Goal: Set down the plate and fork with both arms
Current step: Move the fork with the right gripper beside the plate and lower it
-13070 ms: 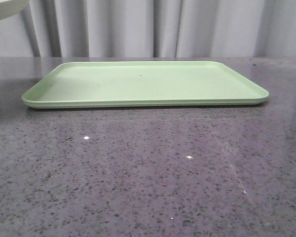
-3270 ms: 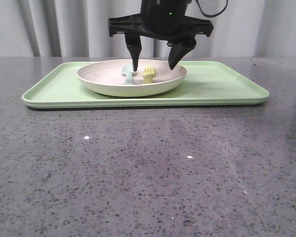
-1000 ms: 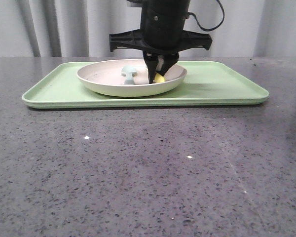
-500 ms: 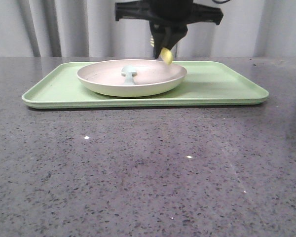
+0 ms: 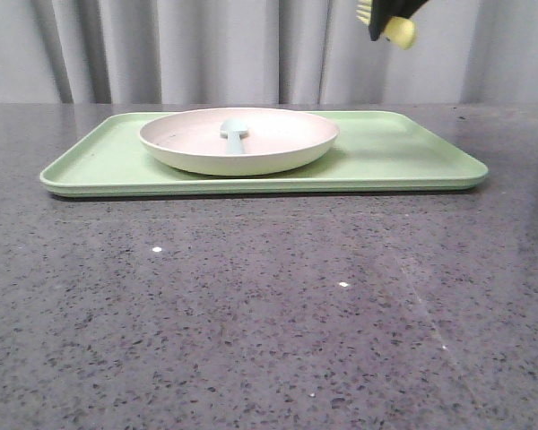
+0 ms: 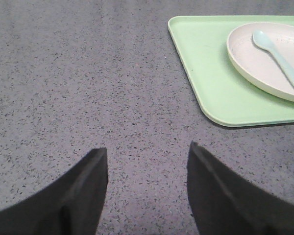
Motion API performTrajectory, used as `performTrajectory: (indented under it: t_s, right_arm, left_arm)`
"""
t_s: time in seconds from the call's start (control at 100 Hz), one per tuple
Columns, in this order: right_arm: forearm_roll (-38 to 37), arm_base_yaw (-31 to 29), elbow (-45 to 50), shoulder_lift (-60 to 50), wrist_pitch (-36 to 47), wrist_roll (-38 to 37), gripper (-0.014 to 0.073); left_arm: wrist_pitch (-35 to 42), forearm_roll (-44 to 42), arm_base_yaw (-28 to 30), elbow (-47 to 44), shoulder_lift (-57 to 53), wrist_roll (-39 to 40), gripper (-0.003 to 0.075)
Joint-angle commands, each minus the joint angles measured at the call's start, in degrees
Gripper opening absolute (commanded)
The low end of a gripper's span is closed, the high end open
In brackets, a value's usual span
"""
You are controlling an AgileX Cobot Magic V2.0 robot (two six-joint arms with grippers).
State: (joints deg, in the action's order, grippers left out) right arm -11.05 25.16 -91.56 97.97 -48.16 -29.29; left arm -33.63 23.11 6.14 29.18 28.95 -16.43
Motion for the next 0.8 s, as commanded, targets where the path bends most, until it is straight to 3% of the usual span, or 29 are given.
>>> performTrajectory:
  t_s: [0.0,0.22,0.47,0.79]
  right_arm:
    - [1.15,-2.08,4.2,-5.26,7.09,0.73,-0.0115]
    - [8.6,-4.46,13.27,-6.44,14.49,5.52,-0.0115]
    - [13.26,-4.46,13.39,-3.45,19.28,7.05,-0.0115]
    - [25.16,-4.46,13.39,0.28,20.25,16.83,-0.0115]
  left_arm:
    - [3.92,1.53,0.03,1.48,0.12,0.37,0.0368]
    - [3.92,1.53,0.03,1.48,0.12,0.37,0.0368]
    - [3.92,1.53,0.03,1.48,0.12,0.37,0.0368]
    - [3.92,1.53,0.03,1.48,0.12,0.37,0.0368]
